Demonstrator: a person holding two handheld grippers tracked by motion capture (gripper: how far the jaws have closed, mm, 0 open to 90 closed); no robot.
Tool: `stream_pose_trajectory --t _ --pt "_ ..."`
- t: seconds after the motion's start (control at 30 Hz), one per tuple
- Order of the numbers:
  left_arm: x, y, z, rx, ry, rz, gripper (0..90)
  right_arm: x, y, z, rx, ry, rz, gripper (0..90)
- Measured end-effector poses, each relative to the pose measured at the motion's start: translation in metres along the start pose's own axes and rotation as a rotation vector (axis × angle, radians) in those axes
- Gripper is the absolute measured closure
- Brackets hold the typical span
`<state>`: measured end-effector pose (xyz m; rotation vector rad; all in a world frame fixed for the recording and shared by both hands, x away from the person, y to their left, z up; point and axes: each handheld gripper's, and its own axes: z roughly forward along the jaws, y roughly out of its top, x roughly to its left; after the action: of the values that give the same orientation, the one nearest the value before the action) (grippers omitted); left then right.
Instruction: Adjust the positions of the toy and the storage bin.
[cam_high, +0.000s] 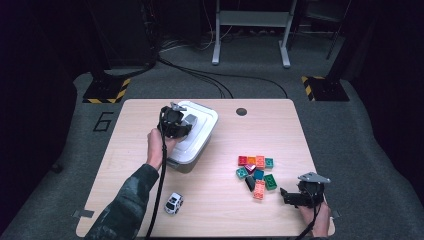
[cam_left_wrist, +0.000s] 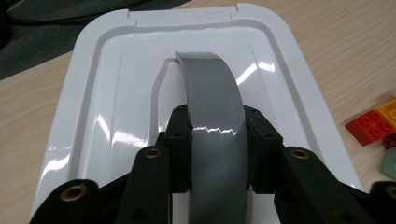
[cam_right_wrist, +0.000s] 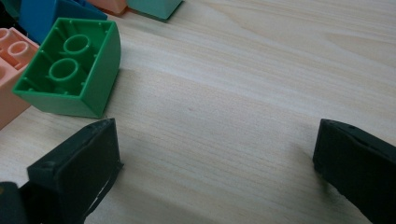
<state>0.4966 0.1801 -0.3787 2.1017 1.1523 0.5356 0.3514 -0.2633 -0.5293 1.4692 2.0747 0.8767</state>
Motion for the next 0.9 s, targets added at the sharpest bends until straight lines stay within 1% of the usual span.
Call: stream_pose_trajectory --t 0.07,0.17,0.23,0.3,0.53,0.73,0.9 --pt "0.001 0.001 0.001 0.0 -0.013 -0.019 66.9 0.0 0.0 0.0 0.0 0.0 0.0 0.0" --pt "0.0 0.001 0.002 0.0 -0.019 -0.031 66.9 0.0 0.0 0.0 0.0 -0.001 0.0 0.0" --pt "-0.002 0.002 0.002 -0.001 -0.011 -0.027 66.9 0.0 0.0 0.0 0.0 -0.001 0.0 0.0" --pt "-0.003 0.002 0.002 -0.003 -0.011 -0.023 67.0 0.0 0.0 0.0 0.0 0.0 0.0 0.0" --pt "-0.003 0.003 0.0 -0.015 -0.002 -0.018 67.0 0.0 0.0 0.0 0.001 -0.002 0.0 0.0" --pt "-0.001 0.005 -0.007 -0.039 -0.011 -0.022 66.9 0.0 0.0 0.0 0.001 -0.002 0.0 0.0" --pt "0.002 0.009 -0.015 -0.056 -0.01 -0.014 66.9 0.0 0.0 0.0 0.0 -0.002 0.0 0.0"
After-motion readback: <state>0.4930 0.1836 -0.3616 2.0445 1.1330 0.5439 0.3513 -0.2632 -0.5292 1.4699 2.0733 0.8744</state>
